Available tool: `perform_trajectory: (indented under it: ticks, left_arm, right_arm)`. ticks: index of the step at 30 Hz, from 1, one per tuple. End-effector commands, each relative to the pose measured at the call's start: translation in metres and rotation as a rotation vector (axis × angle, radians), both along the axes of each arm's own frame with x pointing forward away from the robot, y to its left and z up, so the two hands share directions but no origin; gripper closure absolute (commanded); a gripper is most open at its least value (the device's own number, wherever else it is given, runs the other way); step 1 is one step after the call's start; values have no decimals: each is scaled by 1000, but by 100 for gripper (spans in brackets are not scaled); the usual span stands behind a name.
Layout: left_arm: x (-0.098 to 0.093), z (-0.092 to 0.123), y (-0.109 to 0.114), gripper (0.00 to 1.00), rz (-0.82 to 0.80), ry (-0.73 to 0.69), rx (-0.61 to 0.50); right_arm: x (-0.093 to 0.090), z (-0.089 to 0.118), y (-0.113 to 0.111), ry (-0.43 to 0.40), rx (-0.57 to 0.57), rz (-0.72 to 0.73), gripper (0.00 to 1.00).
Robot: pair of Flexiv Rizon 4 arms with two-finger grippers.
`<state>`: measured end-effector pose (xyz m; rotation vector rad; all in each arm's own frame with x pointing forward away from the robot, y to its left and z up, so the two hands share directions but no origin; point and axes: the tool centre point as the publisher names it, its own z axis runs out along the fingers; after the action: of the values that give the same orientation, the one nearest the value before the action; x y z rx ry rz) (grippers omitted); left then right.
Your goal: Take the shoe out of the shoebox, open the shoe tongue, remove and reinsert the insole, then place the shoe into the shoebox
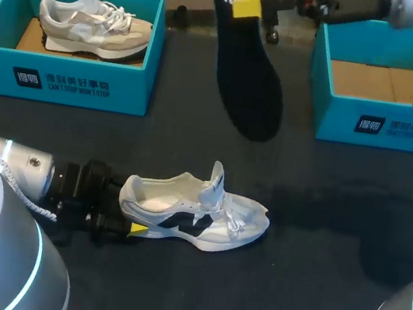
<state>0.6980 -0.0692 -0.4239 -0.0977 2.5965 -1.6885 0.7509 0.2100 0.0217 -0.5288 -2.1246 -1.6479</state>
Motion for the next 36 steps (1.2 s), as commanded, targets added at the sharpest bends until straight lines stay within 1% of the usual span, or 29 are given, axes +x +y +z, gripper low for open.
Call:
perform_trajectory:
  ticks: [1, 6, 8, 16, 24, 29, 36]
  left_arm:
    - [0, -1, -1, 100, 2, 0, 3]
    - [0, -1, -1, 100, 2, 0, 3]
    - [0, -1, -1, 100, 2, 0, 3]
    - [0, -1, -1, 100, 2, 0, 3]
    - [0, -1, -1, 100, 2, 0, 3]
    - [0, -1, -1, 100, 2, 0, 3]
    - [0, -1, -1, 100, 2, 0, 3]
  right_arm:
    - [-25, 8, -22, 27, -22, -70, 100]
    - [-43, 18, -28, 78, -6, -150, 100]
    - [-51, 23, -30, 99, -21, -170, 100]
    - [-69, 34, -35, 144, -31, -207, 100]
    - [-85, 32, -43, 162, -6, -248, 100]
    - [-97, 23, -48, 173, 6, -286, 100]
    - [-106, 14, -51, 186, 14, -289, 100]
